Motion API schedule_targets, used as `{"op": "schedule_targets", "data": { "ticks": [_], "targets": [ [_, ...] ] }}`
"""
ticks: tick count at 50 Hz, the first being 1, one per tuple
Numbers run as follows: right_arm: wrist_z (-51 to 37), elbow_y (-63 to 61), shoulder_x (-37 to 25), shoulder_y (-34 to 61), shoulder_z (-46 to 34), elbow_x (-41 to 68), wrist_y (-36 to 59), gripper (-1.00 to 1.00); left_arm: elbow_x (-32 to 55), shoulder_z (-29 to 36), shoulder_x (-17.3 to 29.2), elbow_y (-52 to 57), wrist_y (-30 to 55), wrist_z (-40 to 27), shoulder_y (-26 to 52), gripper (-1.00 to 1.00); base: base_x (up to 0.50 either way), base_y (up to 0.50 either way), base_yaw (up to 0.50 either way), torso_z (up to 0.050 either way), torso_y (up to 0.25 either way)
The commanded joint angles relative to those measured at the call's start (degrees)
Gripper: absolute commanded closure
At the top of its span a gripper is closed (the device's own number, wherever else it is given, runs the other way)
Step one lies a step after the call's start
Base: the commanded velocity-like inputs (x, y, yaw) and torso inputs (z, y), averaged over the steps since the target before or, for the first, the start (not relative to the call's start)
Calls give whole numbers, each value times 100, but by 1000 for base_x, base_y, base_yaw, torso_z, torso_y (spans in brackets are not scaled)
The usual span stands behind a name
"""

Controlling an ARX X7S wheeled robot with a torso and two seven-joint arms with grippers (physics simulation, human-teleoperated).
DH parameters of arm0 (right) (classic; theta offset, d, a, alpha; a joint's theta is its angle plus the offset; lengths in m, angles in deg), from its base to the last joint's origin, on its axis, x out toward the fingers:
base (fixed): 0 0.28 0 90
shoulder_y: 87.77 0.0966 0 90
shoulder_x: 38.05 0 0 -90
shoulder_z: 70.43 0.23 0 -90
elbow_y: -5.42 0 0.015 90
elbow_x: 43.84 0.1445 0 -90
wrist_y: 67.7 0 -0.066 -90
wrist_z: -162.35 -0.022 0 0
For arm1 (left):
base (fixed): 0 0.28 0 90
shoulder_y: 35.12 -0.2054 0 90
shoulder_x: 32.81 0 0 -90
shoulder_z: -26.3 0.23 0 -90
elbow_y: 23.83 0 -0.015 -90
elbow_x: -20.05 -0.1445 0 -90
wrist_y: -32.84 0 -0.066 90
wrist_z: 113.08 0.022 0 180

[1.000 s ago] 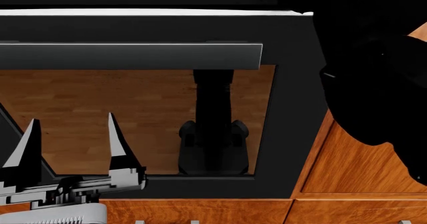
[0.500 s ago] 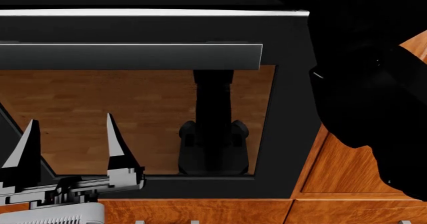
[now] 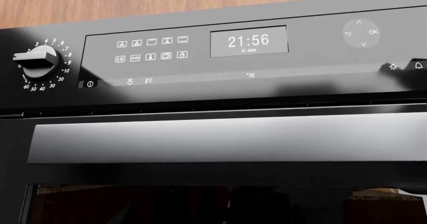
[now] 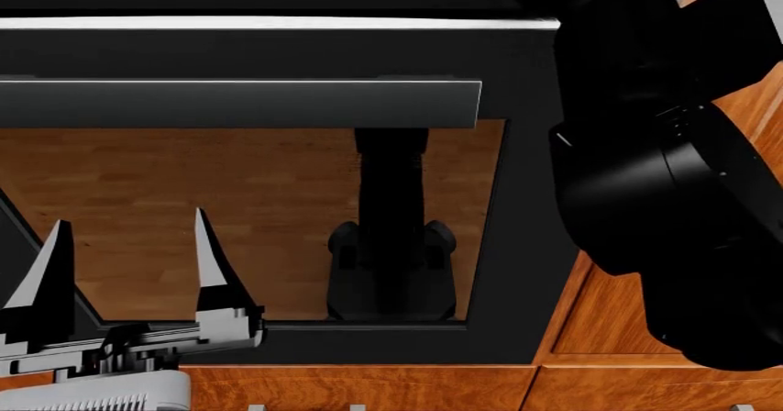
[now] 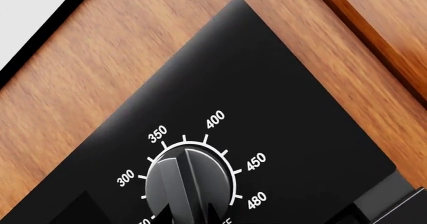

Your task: Preheat the oven by turning the temperature knob.

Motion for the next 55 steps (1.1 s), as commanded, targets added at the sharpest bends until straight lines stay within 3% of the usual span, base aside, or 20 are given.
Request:
{"op": "schedule_targets", "data": {
  "ticks": [1,23,55],
  "targets": [
    [-1076,986,-373,-403,378,383,-685,100,24,6,21,-31,-9,-23,13,-100,0,-7,-13,0,0],
    [-282,1234,-140,-400,513,1149,-368,100,53,23,63,-63,-33,-68,13,-100,-1,-5,-10,0,0],
    [-253,1554,230,-940,992,1416,-1085,100,95,38,122,-103,-81,-134,8,-100,2,-2,-3,0,0]
  ]
}}
